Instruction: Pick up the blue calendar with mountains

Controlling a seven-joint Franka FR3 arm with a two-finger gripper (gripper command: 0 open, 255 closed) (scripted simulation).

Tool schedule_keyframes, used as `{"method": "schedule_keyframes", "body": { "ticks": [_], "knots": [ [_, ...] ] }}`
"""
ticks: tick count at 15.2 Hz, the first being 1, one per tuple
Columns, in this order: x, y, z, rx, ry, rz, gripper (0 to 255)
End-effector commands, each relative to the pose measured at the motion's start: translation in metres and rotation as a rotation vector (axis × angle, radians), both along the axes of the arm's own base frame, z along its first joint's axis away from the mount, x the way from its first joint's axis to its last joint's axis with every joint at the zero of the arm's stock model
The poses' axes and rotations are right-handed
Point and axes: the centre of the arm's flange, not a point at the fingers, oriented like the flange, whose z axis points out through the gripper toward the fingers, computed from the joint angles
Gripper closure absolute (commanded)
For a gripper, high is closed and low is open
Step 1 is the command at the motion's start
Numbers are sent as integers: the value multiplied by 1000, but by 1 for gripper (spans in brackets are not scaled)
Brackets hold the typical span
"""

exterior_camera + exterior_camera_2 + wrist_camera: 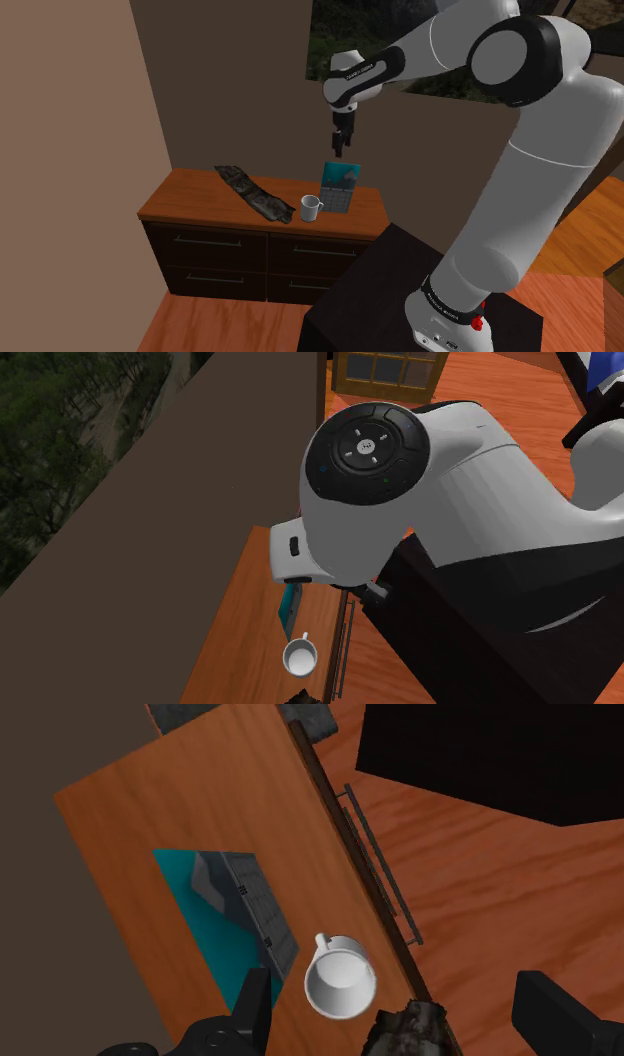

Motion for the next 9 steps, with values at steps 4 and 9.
{"method": "schedule_keyframes", "body": {
  "ticks": [4,9],
  "knots": [
    [50,-23,-39,7,15,65,0],
    [101,-43,-77,14,29,129,0]
  ]
}}
